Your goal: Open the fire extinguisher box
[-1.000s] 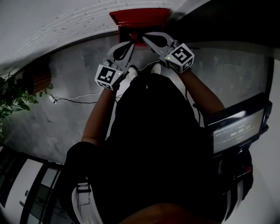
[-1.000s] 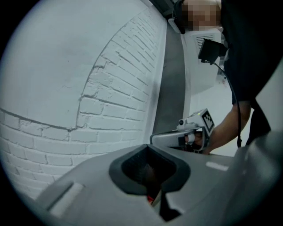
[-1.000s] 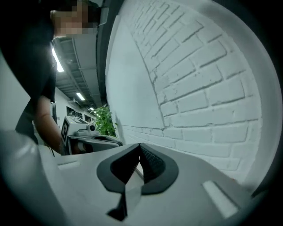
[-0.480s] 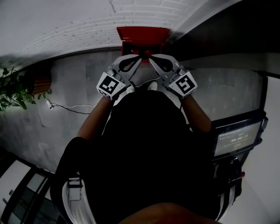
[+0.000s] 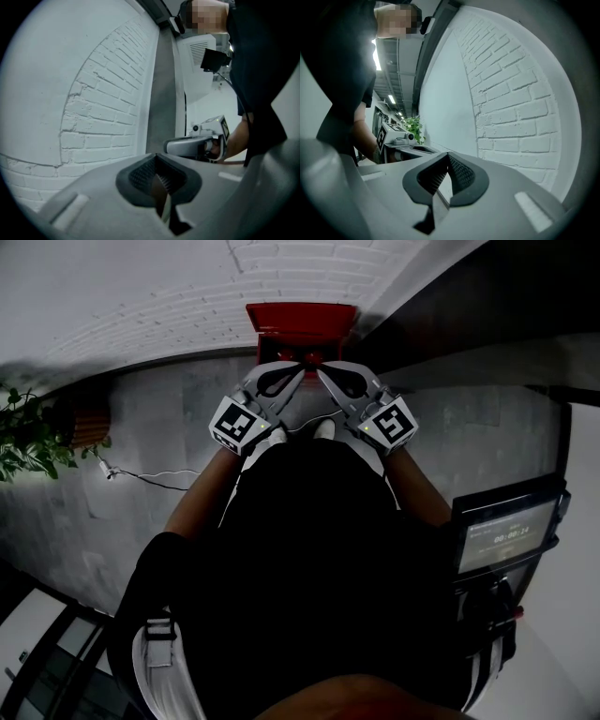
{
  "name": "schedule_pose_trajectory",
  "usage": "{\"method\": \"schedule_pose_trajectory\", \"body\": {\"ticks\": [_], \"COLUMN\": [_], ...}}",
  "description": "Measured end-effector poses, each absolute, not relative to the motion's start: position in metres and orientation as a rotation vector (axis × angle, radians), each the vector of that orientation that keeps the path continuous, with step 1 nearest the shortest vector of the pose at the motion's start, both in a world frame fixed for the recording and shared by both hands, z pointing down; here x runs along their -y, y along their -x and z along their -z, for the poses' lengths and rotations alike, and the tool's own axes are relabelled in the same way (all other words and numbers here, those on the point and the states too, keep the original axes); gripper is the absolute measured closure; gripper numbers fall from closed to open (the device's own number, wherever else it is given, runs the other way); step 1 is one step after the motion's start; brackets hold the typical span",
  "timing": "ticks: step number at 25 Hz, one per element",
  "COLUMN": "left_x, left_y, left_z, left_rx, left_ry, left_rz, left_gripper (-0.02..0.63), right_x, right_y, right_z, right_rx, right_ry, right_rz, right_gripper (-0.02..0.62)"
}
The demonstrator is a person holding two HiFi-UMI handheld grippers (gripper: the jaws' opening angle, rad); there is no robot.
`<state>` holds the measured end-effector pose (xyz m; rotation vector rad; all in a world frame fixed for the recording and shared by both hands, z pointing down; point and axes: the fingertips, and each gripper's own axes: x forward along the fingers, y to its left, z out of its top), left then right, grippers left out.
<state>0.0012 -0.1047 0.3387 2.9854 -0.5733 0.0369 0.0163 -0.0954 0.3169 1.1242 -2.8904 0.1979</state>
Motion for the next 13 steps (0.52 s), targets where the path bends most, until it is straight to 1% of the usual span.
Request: {"method": "schedule_pose_trajectory", "body": {"ticks": [13], "left_x": [0.1097], "left_y": [-0.0049], "left_z": [-0.3361], "left_rx": [0.602], "left_ry": [-2.971], "left_rz": [-0.019], "left_gripper": [0.606], "right_x": [0.0977], "right_y": [-0.0189], "right_z": [-0.3186], "right_rx": [2.900], "right_ry": [-1.101], "right_rz": [-0.198], "right_gripper": [0.589]}}
